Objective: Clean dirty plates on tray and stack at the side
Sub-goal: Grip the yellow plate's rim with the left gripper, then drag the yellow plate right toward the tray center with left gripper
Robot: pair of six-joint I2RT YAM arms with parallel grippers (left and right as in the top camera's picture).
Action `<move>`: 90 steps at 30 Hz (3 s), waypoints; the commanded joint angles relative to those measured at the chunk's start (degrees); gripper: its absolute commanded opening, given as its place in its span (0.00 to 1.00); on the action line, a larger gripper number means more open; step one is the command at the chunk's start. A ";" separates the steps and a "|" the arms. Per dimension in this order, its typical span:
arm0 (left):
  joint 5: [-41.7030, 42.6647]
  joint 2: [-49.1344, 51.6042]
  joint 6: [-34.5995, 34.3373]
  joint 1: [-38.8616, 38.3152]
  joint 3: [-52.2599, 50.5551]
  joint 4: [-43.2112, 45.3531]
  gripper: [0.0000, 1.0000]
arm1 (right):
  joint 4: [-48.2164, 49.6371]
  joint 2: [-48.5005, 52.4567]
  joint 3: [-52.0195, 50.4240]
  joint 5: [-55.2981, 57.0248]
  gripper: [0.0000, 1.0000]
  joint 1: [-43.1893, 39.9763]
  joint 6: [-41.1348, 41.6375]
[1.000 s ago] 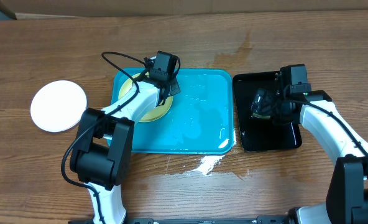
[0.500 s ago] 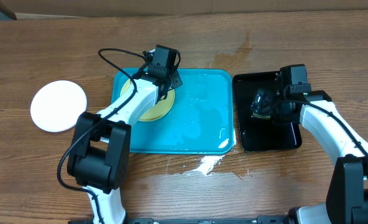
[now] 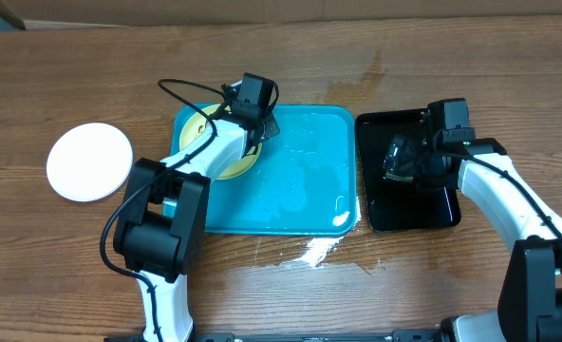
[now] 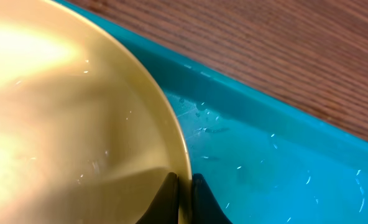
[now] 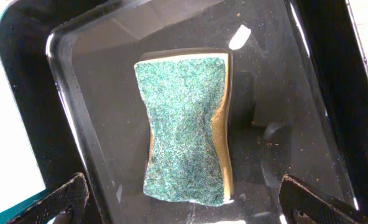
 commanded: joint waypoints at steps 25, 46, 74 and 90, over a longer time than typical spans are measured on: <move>5.66 -14.08 28.92 -14.73 -0.17 -14.75 0.04 | 0.33 0.04 -0.33 0.13 1.00 0.11 -0.17; 6.64 -14.03 39.91 -19.26 -0.22 -30.97 0.33 | 0.33 0.04 -0.33 0.13 1.00 0.11 -0.17; 4.94 -13.25 22.97 1.60 -10.64 -22.16 0.38 | 0.33 0.04 -0.33 0.13 1.00 0.11 -0.17; 0.37 -13.25 44.15 1.60 -14.43 -2.91 0.06 | 0.33 0.04 -0.33 0.13 1.00 0.11 -0.15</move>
